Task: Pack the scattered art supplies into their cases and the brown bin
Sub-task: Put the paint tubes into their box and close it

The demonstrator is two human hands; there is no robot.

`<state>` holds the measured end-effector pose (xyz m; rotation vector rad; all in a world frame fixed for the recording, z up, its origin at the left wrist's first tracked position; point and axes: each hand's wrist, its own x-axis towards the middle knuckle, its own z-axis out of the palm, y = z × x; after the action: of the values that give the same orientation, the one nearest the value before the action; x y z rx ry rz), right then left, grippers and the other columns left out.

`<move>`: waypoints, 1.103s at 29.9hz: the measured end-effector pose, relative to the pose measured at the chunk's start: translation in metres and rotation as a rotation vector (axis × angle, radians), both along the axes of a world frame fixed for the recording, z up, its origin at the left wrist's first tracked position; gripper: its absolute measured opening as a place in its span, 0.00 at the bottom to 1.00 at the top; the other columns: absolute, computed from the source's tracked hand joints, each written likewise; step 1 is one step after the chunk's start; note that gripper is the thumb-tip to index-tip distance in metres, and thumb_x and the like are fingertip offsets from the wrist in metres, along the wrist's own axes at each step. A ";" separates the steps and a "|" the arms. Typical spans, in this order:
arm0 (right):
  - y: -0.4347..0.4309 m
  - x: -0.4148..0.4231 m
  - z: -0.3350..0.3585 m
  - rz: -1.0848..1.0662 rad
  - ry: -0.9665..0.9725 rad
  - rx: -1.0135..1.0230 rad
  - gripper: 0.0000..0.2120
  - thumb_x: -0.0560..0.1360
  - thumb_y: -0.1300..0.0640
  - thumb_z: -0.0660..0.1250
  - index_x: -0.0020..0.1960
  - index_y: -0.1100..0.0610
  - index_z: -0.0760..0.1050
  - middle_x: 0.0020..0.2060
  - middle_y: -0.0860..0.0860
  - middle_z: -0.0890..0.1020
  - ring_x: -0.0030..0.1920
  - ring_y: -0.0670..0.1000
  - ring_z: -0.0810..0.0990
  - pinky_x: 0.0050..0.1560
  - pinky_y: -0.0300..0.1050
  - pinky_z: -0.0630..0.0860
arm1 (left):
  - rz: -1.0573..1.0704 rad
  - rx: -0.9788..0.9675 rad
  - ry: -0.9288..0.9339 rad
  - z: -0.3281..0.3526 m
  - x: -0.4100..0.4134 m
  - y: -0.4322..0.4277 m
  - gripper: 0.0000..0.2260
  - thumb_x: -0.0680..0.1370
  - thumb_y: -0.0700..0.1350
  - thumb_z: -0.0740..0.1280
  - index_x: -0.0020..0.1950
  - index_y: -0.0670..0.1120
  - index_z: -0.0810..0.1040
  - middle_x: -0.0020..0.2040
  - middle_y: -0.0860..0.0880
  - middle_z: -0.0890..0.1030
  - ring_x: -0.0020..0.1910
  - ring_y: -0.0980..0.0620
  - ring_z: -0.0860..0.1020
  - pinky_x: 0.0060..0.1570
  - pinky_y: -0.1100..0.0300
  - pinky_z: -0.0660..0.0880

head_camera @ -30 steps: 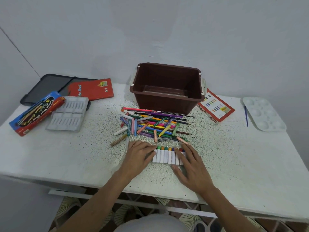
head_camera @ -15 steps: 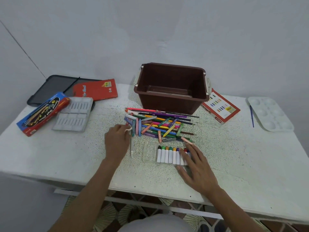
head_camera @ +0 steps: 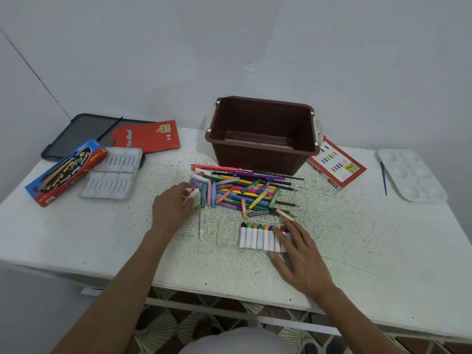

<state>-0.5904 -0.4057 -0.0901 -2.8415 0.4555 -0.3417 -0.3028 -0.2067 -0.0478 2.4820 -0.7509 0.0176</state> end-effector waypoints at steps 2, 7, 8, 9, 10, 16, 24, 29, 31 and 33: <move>0.000 0.000 0.000 -0.001 -0.001 -0.001 0.29 0.81 0.37 0.54 0.76 0.50 0.63 0.75 0.56 0.64 0.76 0.57 0.59 0.71 0.58 0.66 | -0.034 -0.141 0.081 0.006 -0.008 -0.002 0.19 0.77 0.45 0.69 0.67 0.53 0.75 0.48 0.53 0.81 0.42 0.54 0.80 0.41 0.61 0.75; 0.000 0.000 0.000 0.010 -0.005 0.000 0.29 0.80 0.38 0.55 0.76 0.52 0.64 0.75 0.57 0.65 0.76 0.57 0.60 0.70 0.59 0.67 | -0.219 -0.407 0.310 0.017 -0.031 -0.012 0.18 0.75 0.38 0.72 0.63 0.52 0.78 0.43 0.49 0.80 0.38 0.59 0.80 0.40 0.70 0.77; 0.000 0.000 0.000 0.010 -0.008 0.000 0.29 0.80 0.38 0.55 0.76 0.52 0.64 0.75 0.57 0.65 0.76 0.57 0.60 0.70 0.59 0.67 | -0.243 -0.417 0.340 0.017 -0.036 -0.015 0.17 0.74 0.39 0.72 0.61 0.53 0.79 0.42 0.49 0.81 0.38 0.61 0.80 0.40 0.69 0.78; 0.000 0.001 0.000 0.010 -0.009 0.000 0.29 0.80 0.38 0.55 0.76 0.52 0.65 0.75 0.57 0.65 0.76 0.57 0.60 0.70 0.59 0.67 | -0.265 -0.409 0.361 0.018 -0.042 -0.018 0.16 0.74 0.40 0.73 0.59 0.53 0.79 0.42 0.50 0.82 0.38 0.62 0.80 0.41 0.69 0.78; 0.000 0.001 0.000 0.011 -0.007 0.000 0.29 0.80 0.38 0.55 0.76 0.52 0.65 0.75 0.57 0.65 0.76 0.57 0.60 0.70 0.59 0.68 | -0.288 -0.388 0.379 0.017 -0.046 -0.020 0.16 0.74 0.41 0.73 0.59 0.54 0.79 0.41 0.52 0.82 0.38 0.63 0.80 0.42 0.69 0.78; -0.001 0.000 0.000 0.001 0.011 -0.002 0.29 0.80 0.37 0.55 0.76 0.51 0.64 0.75 0.56 0.65 0.76 0.57 0.59 0.70 0.60 0.67 | -0.367 -0.246 0.445 0.012 -0.068 -0.030 0.16 0.74 0.47 0.74 0.61 0.54 0.79 0.43 0.55 0.82 0.39 0.64 0.80 0.41 0.73 0.76; -0.001 0.000 -0.001 0.002 0.013 -0.003 0.29 0.80 0.37 0.56 0.76 0.51 0.64 0.75 0.56 0.65 0.76 0.57 0.59 0.69 0.60 0.68 | -0.339 -0.199 0.398 0.006 -0.075 -0.029 0.16 0.73 0.49 0.74 0.60 0.55 0.79 0.41 0.58 0.81 0.38 0.64 0.79 0.38 0.74 0.74; 0.000 0.001 0.000 0.000 0.015 -0.011 0.29 0.80 0.37 0.56 0.76 0.51 0.64 0.75 0.56 0.65 0.76 0.57 0.59 0.70 0.60 0.67 | -0.345 -0.127 0.354 0.002 -0.078 -0.027 0.16 0.74 0.51 0.73 0.60 0.55 0.76 0.42 0.59 0.81 0.40 0.64 0.79 0.40 0.71 0.74; 0.000 0.000 0.000 -0.002 0.016 -0.017 0.29 0.80 0.37 0.56 0.76 0.52 0.64 0.74 0.56 0.65 0.76 0.57 0.60 0.69 0.60 0.68 | -0.346 -0.115 0.355 0.001 -0.079 -0.027 0.16 0.74 0.51 0.73 0.61 0.56 0.76 0.43 0.59 0.81 0.41 0.64 0.79 0.40 0.72 0.72; 0.000 0.000 0.000 0.001 0.008 -0.015 0.29 0.80 0.37 0.56 0.76 0.52 0.64 0.75 0.56 0.65 0.76 0.57 0.60 0.70 0.60 0.67 | -0.363 -0.099 0.325 -0.002 -0.080 -0.027 0.15 0.73 0.50 0.74 0.58 0.53 0.78 0.44 0.59 0.82 0.41 0.65 0.78 0.41 0.73 0.72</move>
<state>-0.5909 -0.4057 -0.0899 -2.8587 0.4552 -0.3358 -0.3832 -0.2335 -0.0498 2.1481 -1.0133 -0.4574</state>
